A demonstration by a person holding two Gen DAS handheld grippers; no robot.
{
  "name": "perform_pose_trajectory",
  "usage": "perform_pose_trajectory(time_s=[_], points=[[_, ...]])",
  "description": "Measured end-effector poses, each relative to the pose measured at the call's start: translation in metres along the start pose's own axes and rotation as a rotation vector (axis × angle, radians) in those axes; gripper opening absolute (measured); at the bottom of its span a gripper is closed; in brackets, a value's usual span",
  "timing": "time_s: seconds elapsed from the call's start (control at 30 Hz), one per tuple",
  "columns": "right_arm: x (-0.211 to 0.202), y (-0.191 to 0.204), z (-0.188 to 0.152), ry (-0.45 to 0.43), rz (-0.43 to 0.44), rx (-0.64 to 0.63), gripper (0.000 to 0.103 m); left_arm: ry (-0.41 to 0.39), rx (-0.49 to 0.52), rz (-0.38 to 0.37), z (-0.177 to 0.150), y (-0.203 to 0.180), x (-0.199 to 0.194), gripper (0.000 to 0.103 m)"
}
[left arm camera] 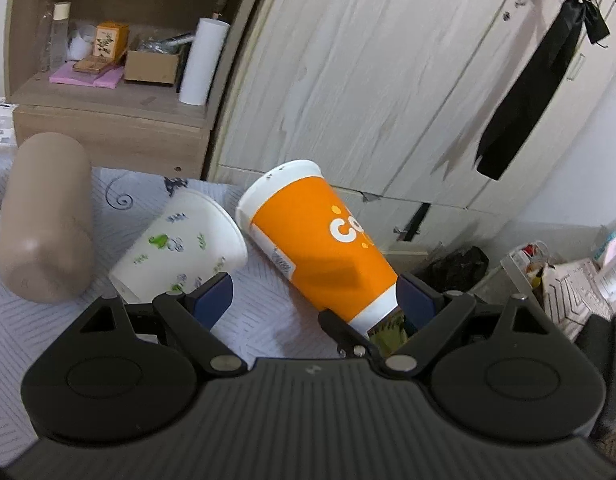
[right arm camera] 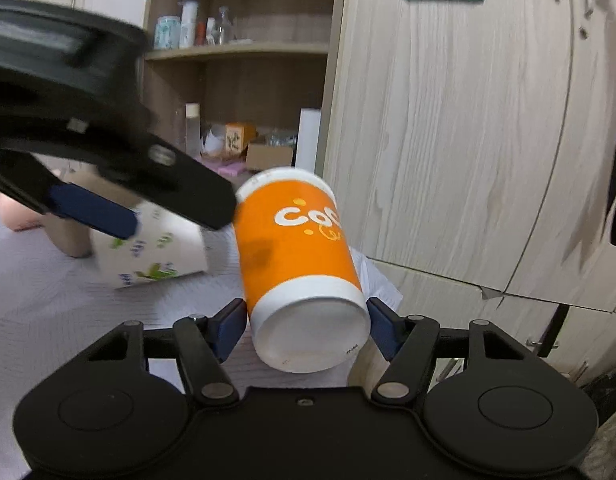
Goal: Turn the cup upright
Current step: 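Move the right tool to the orange cup's rim and grasp it, then lift the orange cup with the right tool and rotate it rim-up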
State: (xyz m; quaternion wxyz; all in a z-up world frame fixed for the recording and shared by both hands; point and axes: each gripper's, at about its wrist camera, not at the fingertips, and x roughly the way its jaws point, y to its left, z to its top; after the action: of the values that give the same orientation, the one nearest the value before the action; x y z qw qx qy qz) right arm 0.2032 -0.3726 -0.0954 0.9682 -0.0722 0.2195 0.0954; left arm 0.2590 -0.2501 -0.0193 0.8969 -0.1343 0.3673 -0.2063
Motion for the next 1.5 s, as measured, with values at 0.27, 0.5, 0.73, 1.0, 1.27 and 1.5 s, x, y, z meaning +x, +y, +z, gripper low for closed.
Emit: perform_pose_trajectory(time_s=[0.27, 0.5, 0.73, 1.0, 1.27, 1.5], points=[[-0.037, 0.025, -0.012, 0.026, -0.079, 0.043, 0.070, 0.040, -0.016, -0.054, -0.017, -0.005, -0.007, 0.089], [-0.052, 0.042, -0.024, 0.095, -0.141, 0.126, 0.070, 0.093, -0.049, -0.092, -0.033, 0.001, -0.008, 0.089], [-0.076, 0.049, -0.023, 0.136, -0.065, 0.226, 0.070, 0.168, -0.072, -0.124, -0.049, 0.016, -0.018, 0.089], [-0.093, 0.068, -0.023, 0.167, 0.065, 0.296, 0.070, 0.159, -0.057, -0.136, -0.060, 0.037, -0.044, 0.089], [-0.090, 0.088, -0.017, 0.259, 0.218, 0.316, 0.069, 0.165, -0.125, -0.208, -0.068, 0.083, -0.057, 0.076], [-0.075, 0.078, -0.001, 0.280, 0.371, 0.315, 0.083, 0.144, -0.121, -0.212, -0.069, 0.102, -0.062, 0.073]])
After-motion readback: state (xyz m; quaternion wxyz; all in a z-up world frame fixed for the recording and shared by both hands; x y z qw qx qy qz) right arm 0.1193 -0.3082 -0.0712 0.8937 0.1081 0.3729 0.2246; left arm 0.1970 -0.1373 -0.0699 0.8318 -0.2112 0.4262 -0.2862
